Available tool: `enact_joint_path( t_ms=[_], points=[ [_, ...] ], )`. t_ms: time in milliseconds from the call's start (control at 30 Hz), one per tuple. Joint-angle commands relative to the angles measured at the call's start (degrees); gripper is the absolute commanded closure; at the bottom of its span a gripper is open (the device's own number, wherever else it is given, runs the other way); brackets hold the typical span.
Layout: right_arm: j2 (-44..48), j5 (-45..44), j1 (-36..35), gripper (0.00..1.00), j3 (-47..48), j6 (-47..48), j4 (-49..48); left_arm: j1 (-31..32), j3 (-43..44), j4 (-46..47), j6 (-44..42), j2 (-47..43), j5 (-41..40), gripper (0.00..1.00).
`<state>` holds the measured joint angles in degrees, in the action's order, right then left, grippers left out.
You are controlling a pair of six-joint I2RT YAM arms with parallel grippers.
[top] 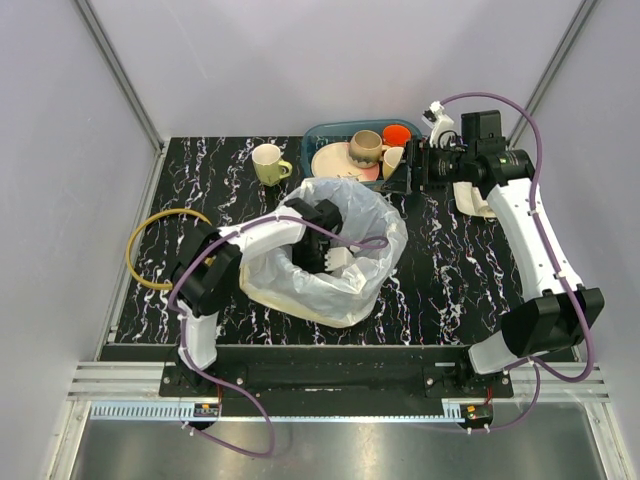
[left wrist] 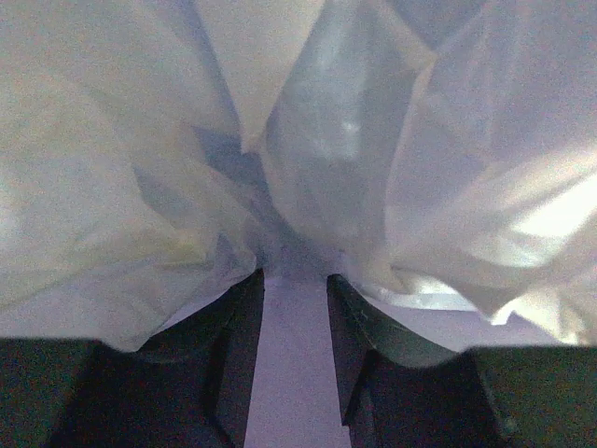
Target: Put the trash bags into the trash bin
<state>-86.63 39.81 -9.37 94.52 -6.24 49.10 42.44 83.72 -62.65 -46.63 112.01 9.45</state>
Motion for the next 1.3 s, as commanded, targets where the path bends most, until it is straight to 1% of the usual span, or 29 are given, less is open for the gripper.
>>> enact_joint_path(
  t_ms=[0,67,200,267,367,467,500,633,700,933,1033,1067,1100,1167,1200,1267],
  points=[
    [0.8,6.1,0.2,0.16,-0.8,0.1,-1.3,-1.7,-4.1,2.4,-3.0,-4.9,1.9,0.62],
    [0.2,6.3,0.1,0.16,-0.9,-0.1,-1.2,-1.7,-4.7,3.1,-2.9,-4.2,2.2,0.63],
    [-1.2,7.4,-0.8,0.18,0.9,1.6,1.4,-1.7,-4.3,3.0,-4.3,-1.7,2.5,0.72],
    [-1.4,6.6,-2.2,0.18,2.3,2.8,2.0,-1.7,-3.7,2.6,-4.7,0.2,2.3,0.71],
    [-2.2,3.2,-4.9,0.19,4.3,5.2,3.2,-1.7,-3.0,2.1,-5.1,1.7,2.2,0.71],
    [-3.7,-0.6,-7.0,0.2,6.5,6.0,4.2,-1.7,-4.0,2.9,-5.8,2.1,2.1,0.7],
    [-4.6,-2.3,-7.4,0.2,7.2,8.2,4.8,-1.7,-4.4,3.2,-6.2,2.1,2.1,0.7],
    [-6.9,-5.3,-9.3,0.21,10.8,9.6,5.6,-1.7,-6.5,5.3,-6.1,1.6,1.1,0.69],
    [-8.5,-7.5,-10.6,0.21,11.9,10.9,6.2,-1.7,-6.2,5.9,-5.6,1.3,1.2,0.68],
    [-11.0,-9.0,-14.6,0.24,13.5,14.2,7.6,-1.5,-3.9,6.8,-3.9,-1.4,1.7,0.65],
    [-11.7,-12.2,-15.8,0.49,12.4,15.2,7.0,-1.0,-3.4,6.8,-2.8,-4.0,1.7,0.64],
    [-12.0,-13.1,-15.9,0.56,12.3,15.6,7.0,-0.6,-3.5,6.7,-2.5,-4.7,1.8,0.63],
    [-12.2,-13.8,-15.9,0.73,12.2,15.7,7.0,-0.3,-3.7,6.6,-2.4,-5.6,1.7,0.61],
    [-12.1,-15.1,-16.1,0.96,11.8,16.5,6.5,0.4,-4.0,6.8,-2.1,-8.5,1.4,0.6],
    [-11.8,-15.9,-16.2,1.0,11.4,16.5,6.3,0.6,-4.1,6.8,-2.0,-10.5,1.3,0.59],
    [-11.0,-17.2,-16.5,1.0,10.9,16.9,5.2,0.9,-4.1,6.7,-1.6,-12.3,1.6,0.58]
  ],
)
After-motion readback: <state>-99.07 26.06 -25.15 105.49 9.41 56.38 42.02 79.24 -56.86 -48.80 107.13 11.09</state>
